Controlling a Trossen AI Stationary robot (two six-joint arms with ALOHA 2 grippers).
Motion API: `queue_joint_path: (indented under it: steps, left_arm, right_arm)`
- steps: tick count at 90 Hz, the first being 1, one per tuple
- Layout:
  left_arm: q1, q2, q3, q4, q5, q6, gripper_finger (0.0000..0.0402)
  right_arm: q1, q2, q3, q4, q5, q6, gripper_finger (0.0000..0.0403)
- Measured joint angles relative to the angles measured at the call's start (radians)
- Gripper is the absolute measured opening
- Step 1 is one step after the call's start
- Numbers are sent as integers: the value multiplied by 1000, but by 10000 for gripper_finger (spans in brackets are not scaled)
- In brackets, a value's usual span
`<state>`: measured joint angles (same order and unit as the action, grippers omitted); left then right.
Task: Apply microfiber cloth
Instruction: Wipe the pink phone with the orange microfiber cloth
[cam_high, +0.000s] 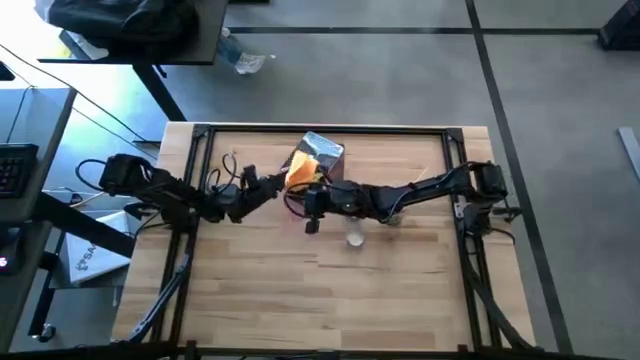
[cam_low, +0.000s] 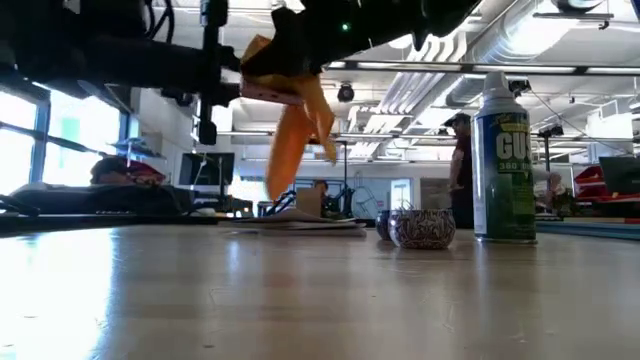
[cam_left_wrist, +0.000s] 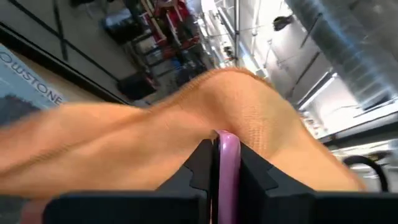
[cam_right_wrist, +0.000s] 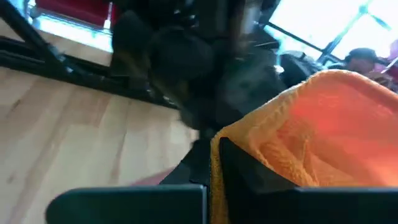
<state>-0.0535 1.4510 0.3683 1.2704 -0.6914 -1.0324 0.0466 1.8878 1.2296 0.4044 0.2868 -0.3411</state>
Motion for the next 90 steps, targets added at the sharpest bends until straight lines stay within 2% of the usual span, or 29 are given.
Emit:
queue_joint_path:
  steps: [14, 33, 63, 79, 90]
  left_arm:
    - [1, 1, 10, -2, -5, 29, 17]
    - [8, -3, 3, 8, 9, -36, 17]
    - [52, -9, 0, 140, 55, 1, 17]
    - [84, -10, -98, 259, 52, 40, 17]
    - [94, -16, -194, 299, 6, 71, 17]
  right_arm:
    - [6, 11, 2, -39, -15, 27, 0]
    - [42, 12, 1, -52, -21, 2, 0]
    - [117, 19, -4, -75, 6, 38, 0]
    - [165, -2, -4, -105, 12, 55, 0]
    - [208, -52, -4, -189, 82, 52, 0]
